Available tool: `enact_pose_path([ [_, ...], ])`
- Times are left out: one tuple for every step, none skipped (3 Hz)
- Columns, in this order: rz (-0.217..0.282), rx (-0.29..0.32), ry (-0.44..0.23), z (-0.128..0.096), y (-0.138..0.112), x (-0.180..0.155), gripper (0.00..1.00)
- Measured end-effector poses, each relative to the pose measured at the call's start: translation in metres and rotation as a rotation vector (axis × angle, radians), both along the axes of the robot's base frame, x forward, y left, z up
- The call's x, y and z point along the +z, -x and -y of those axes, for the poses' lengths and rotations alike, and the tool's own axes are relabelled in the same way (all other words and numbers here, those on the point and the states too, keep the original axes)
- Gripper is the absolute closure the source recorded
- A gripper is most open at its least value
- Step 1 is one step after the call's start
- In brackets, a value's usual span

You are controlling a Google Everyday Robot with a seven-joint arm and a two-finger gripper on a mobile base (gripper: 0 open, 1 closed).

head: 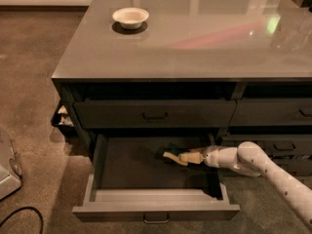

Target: Place sponge into middle drawer

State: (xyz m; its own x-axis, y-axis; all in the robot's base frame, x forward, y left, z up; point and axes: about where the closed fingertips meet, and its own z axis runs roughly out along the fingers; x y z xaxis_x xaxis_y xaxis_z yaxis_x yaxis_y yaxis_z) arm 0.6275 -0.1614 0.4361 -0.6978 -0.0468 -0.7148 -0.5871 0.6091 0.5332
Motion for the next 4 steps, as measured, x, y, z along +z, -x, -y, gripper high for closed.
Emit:
enact_pose_path([
  [0.071,0.066,0.013,-0.008,0.007,0.002,0.81],
  [0.123,0.121,0.069,-0.016,0.015,0.007,0.58],
  [0.152,0.153,0.141,-0.022,0.022,0.009,0.35],
  [0.161,0.157,0.198,-0.024,0.027,0.007,0.12],
])
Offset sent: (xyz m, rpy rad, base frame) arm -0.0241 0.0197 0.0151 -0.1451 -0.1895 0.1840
